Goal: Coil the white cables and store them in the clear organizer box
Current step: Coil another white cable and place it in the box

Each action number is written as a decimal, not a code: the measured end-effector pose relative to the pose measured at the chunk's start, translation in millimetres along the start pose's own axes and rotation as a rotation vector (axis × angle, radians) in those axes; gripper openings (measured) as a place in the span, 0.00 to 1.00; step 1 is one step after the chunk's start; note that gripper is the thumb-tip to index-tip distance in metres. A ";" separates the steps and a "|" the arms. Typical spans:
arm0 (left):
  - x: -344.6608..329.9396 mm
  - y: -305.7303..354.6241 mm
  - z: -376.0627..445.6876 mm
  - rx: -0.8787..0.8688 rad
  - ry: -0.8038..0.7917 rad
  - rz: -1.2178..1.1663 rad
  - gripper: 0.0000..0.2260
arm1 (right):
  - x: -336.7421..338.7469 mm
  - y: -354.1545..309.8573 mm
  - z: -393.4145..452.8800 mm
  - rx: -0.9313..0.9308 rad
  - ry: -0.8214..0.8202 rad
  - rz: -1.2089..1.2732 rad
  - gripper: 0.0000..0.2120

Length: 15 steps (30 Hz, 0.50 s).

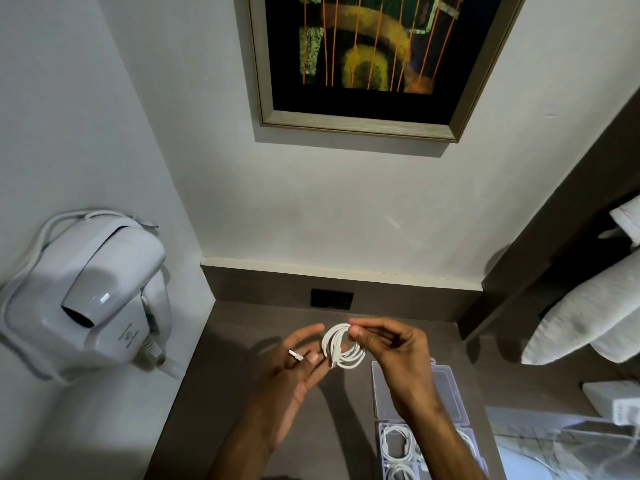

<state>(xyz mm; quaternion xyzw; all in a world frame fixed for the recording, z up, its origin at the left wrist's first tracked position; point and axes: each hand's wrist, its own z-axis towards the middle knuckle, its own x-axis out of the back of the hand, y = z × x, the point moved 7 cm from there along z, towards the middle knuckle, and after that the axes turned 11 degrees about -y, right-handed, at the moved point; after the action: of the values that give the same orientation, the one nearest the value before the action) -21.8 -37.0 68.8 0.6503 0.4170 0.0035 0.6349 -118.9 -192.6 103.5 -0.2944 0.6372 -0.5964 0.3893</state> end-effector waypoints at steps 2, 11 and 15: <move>4.2 7.7 -0.6 -0.034 0.072 0.106 0.13 | -2.0 3.1 -1.3 -0.015 -0.009 0.004 0.09; 14.8 40.1 2.3 -0.246 0.286 0.633 0.04 | -15.4 8.1 -0.1 -0.045 -0.066 0.001 0.10; 12.7 43.2 3.7 -0.234 0.203 0.716 0.06 | -11.7 2.5 2.8 -0.019 -0.037 -0.010 0.11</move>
<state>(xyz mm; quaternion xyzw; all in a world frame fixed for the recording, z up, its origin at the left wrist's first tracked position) 11.8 -26.4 97.2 0.6743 0.2212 0.3368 0.6188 -110.2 -183.9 102.8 -0.3123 0.6339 -0.5868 0.3955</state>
